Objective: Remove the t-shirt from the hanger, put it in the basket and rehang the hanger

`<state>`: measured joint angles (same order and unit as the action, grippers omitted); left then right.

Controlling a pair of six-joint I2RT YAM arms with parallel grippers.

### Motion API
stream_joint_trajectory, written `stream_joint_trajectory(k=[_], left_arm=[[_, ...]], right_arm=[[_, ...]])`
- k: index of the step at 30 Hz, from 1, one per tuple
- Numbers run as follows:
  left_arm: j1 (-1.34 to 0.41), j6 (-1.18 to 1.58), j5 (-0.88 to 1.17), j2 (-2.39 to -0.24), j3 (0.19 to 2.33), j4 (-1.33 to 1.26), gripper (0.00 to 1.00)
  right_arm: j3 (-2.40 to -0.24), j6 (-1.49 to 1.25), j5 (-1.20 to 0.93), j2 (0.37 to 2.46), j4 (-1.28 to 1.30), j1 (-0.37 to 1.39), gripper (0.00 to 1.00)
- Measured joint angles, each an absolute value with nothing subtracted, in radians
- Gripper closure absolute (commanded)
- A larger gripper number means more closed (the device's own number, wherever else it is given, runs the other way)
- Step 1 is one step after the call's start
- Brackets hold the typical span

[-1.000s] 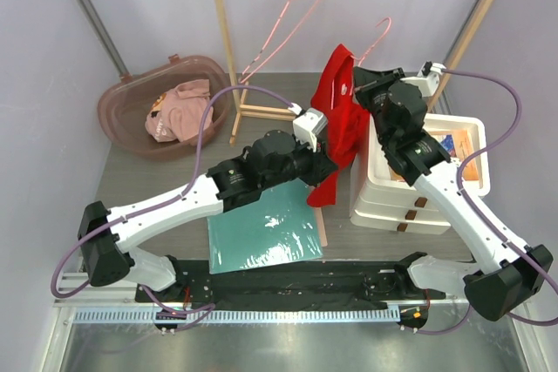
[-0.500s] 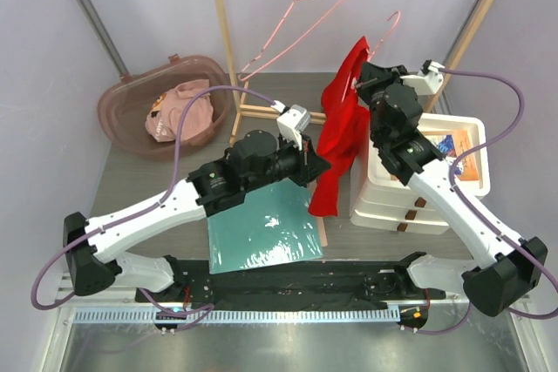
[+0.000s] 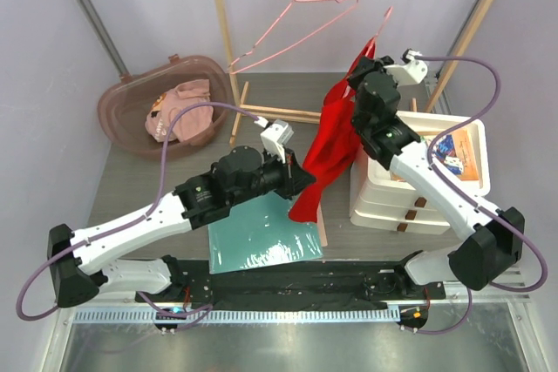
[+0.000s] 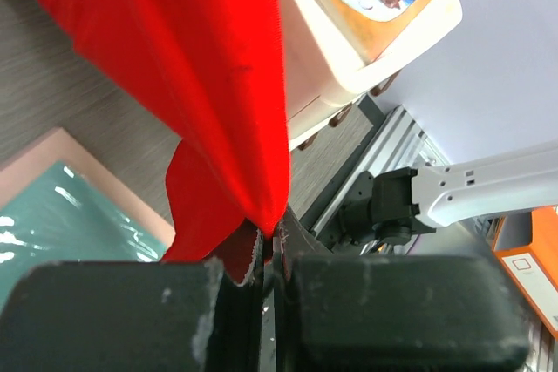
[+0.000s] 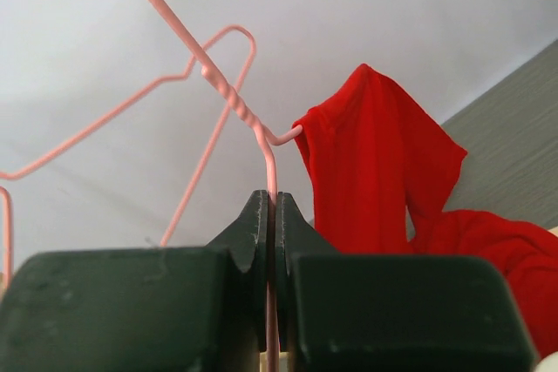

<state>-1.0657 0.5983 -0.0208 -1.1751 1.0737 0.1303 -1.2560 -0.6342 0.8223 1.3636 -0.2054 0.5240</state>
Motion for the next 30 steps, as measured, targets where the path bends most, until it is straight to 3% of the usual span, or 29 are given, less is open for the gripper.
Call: stream_joint_trajectory(k=[16,30], left_arm=[[-1.065,0.707,-0.002,-1.156,0.939,0.042,1.0],[-1.065,0.779,-0.046,-1.141,0.854,0.006,1.0]], right_arm=[[-1.418,-0.68,0.979,1.376,-0.046,0.524,0.99],[-1.435,-0.673,1.044,1.414,-0.032,0.522,0.99]])
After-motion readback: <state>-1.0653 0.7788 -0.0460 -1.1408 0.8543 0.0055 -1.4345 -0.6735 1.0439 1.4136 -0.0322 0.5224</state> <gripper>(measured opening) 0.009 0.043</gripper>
